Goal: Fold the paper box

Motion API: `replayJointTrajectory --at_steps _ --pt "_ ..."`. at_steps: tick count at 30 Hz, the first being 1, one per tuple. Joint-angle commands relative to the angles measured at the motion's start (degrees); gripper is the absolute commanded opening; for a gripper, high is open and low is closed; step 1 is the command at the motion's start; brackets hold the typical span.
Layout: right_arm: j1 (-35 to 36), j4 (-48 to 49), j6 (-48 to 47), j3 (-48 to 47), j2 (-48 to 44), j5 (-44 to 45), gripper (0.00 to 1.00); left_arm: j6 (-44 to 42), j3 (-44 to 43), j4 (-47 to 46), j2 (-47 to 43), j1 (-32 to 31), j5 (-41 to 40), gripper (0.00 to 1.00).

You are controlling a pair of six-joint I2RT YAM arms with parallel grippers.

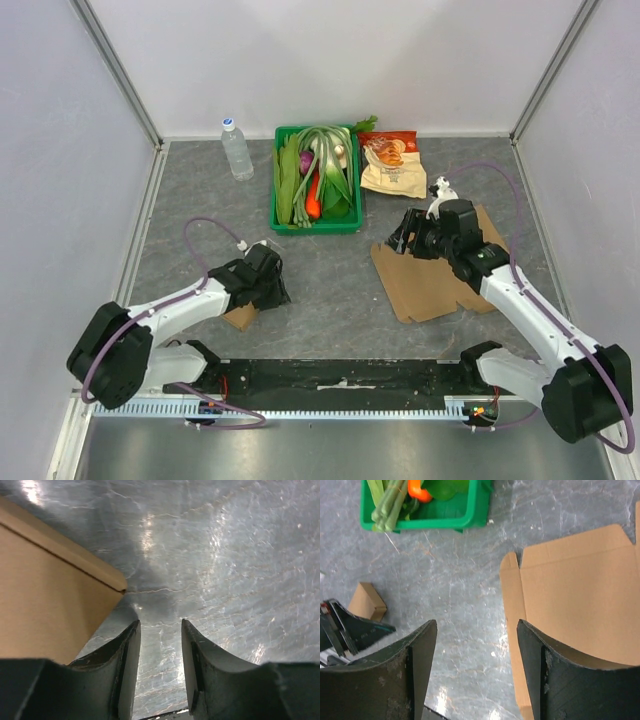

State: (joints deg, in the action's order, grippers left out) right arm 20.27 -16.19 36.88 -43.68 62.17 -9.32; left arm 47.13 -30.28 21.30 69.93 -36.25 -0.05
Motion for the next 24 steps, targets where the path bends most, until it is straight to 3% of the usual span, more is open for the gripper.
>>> replayJointTrajectory --at_steps 1,5,12,15,17,18,21,24 --pt "-0.1 -7.5 -2.5 0.6 -1.0 -2.2 0.73 7.8 -1.4 6.5 -2.8 0.0 -11.3 0.46" --pt "-0.7 -8.2 -2.9 1.6 -0.9 -1.0 0.73 9.0 0.5 10.6 -7.4 2.6 -16.8 0.49" --pt "-2.8 -7.5 -2.0 4.3 -0.9 -2.3 0.75 4.5 -0.7 11.9 -9.5 10.2 -19.6 0.50" --pt "-13.5 -7.3 -2.9 6.0 -0.7 -6.9 0.76 2.5 -2.8 12.1 -10.1 12.1 -19.8 0.53" --pt "-19.0 -8.1 -5.1 6.8 -0.7 -9.0 0.78 -3.8 -6.6 11.4 -11.0 11.8 -13.2 0.54" --pt "-24.1 -8.7 -5.7 6.9 -0.6 -9.6 0.78 -5.1 -7.7 9.6 -12.2 11.0 -11.0 0.55" --pt "-29.8 -9.4 -7.2 7.3 1.9 -11.9 0.81 -7.0 -10.2 0.5 -13.0 3.8 -3.7 0.66" --pt "-30.5 -10.5 -8.8 6.0 4.8 -13.8 0.80 -4.2 -11.1 -10.4 -8.3 -5.8 0.1 0.72"
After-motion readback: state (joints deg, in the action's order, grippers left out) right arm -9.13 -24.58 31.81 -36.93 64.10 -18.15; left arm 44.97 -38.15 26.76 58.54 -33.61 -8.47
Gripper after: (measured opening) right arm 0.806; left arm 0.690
